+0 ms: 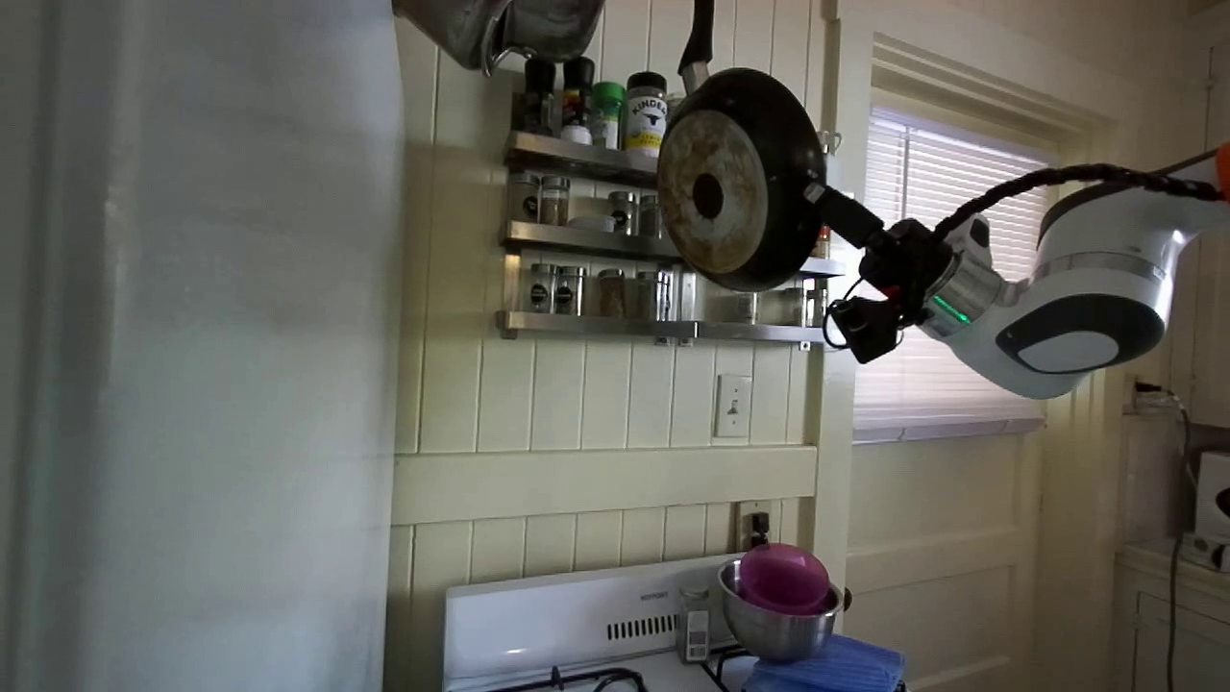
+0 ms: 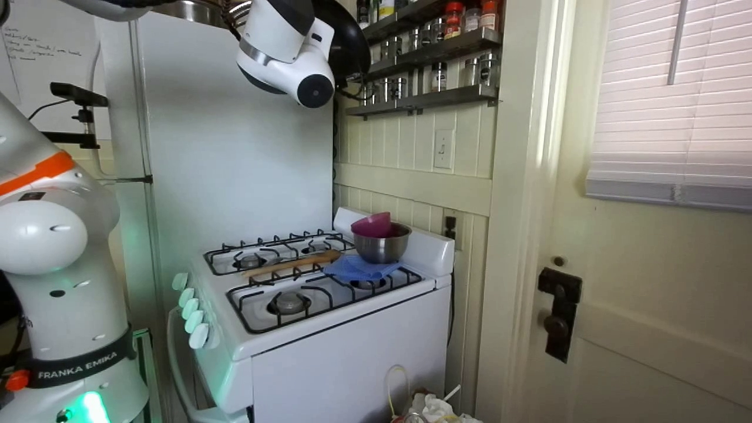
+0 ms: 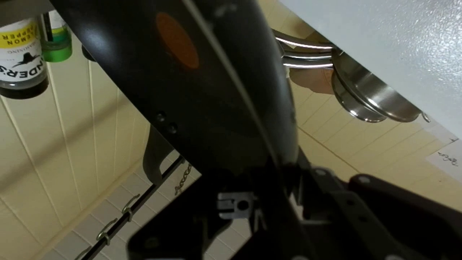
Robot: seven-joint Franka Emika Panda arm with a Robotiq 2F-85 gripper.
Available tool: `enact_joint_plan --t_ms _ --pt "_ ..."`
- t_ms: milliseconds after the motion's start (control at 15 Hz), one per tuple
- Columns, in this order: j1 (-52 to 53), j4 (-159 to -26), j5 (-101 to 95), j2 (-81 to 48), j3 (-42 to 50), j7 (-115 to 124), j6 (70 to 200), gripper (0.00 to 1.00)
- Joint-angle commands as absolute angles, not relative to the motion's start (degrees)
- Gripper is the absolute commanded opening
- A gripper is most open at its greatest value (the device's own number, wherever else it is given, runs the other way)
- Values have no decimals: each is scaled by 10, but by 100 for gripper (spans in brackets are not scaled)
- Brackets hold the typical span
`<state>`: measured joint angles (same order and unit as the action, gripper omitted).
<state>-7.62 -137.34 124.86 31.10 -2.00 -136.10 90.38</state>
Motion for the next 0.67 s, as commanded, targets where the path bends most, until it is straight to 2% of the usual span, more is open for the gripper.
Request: enact_joint_plan --t_ms 0,600 --pt "-67 -1378 1245 336 -10 -1321 894 2" --pt "-63 -1351 1268 375 -22 -1268 914 2"
